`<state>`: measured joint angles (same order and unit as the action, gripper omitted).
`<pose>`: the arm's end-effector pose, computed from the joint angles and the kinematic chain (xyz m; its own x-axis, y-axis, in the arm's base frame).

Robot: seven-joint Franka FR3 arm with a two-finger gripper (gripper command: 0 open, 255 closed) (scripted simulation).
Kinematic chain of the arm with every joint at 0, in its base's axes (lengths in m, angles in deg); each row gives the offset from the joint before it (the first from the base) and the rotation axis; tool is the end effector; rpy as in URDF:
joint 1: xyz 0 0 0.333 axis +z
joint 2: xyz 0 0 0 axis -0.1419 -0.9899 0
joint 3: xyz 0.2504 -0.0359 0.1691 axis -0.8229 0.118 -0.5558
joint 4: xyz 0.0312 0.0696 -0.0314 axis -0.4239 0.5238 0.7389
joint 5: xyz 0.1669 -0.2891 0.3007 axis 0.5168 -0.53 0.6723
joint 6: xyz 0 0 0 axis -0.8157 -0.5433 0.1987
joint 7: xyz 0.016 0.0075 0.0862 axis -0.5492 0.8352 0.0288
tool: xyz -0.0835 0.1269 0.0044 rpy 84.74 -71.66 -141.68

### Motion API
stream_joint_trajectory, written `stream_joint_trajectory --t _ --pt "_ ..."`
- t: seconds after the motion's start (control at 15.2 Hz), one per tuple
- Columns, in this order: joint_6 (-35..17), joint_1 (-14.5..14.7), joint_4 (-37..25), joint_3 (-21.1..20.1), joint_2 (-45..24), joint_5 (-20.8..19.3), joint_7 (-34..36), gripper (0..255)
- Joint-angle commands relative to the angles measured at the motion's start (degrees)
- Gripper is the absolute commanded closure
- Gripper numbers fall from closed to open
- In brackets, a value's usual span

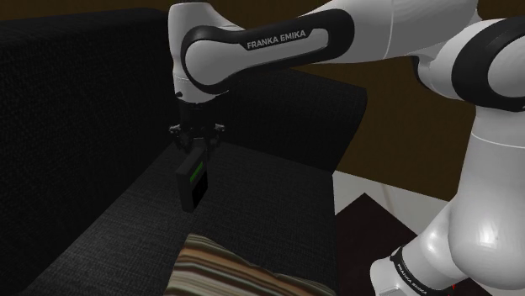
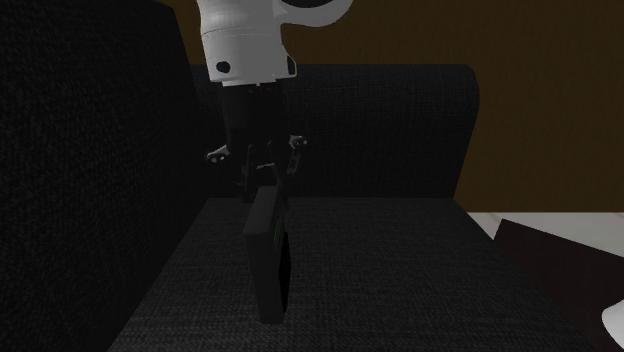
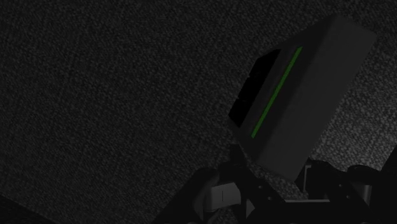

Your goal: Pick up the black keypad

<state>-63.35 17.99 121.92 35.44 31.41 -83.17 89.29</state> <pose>0.5811 0.3957 0.3198 0.9158 -0.3764 -0.1400 -0.3775 -0.9258 0.0199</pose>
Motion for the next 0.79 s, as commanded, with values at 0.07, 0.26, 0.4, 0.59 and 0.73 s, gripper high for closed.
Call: stream_joint_trajectory --t 0.07,0.26,0.4,0.59,0.73 --pt "0.01 0.01 0.06 -0.02 -0.02 0.02 -0.01 255" --pt "-0.04 -0.01 0.18 -0.03 0.05 0.04 -0.02 255" --pt "0.69 0.04 -0.52 -0.06 0.08 0.07 -0.01 255" --pt "2.73 0.03 -2.04 -0.21 0.67 0.35 -0.04 255" --pt "4.12 0.04 -3.13 -0.31 1.0 0.5 -0.05 255"
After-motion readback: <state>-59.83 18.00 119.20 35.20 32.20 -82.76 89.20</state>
